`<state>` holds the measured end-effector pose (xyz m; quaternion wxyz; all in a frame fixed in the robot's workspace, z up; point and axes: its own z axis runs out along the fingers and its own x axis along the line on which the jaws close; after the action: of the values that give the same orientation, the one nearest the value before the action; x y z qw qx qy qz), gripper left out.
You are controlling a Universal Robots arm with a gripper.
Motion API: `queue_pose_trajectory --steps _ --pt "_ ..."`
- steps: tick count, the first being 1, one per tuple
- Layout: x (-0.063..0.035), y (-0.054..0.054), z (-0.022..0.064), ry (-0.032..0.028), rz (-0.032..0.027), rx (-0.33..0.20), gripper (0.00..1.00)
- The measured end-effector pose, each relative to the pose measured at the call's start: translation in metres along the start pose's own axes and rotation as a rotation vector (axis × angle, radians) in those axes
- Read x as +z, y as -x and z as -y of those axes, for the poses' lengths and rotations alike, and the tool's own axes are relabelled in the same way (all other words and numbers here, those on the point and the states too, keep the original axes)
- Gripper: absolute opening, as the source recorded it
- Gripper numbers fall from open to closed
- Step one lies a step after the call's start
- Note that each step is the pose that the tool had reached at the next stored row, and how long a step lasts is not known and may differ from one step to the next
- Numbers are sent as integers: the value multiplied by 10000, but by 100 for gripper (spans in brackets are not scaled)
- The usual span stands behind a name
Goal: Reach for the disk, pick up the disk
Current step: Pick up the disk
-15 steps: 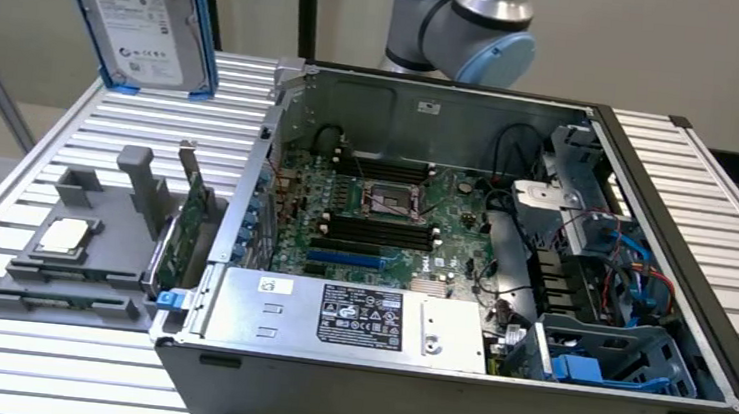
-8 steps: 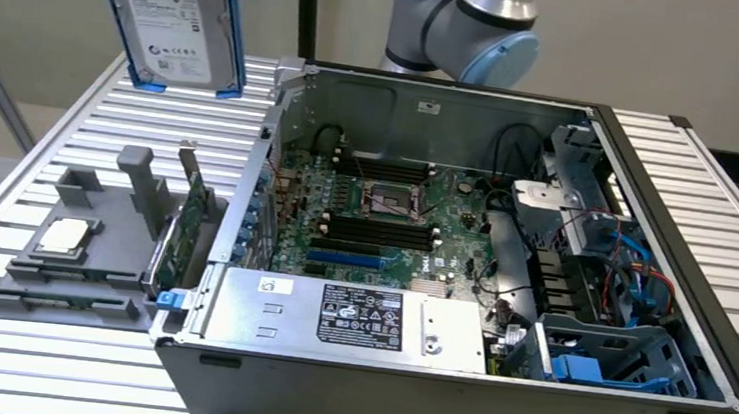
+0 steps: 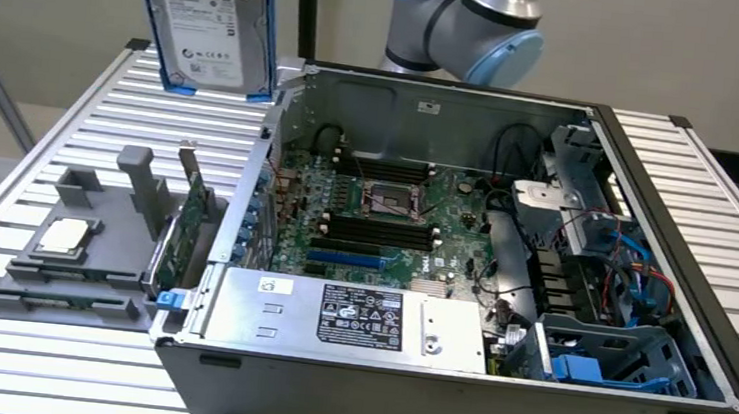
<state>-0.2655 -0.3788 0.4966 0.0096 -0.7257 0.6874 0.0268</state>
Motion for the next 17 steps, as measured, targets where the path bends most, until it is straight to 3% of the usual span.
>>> queue_pose_trajectory --steps 9,17 --pt "-38 -77 406 126 11 7 33" --pt "-98 -167 762 162 0 9 33"
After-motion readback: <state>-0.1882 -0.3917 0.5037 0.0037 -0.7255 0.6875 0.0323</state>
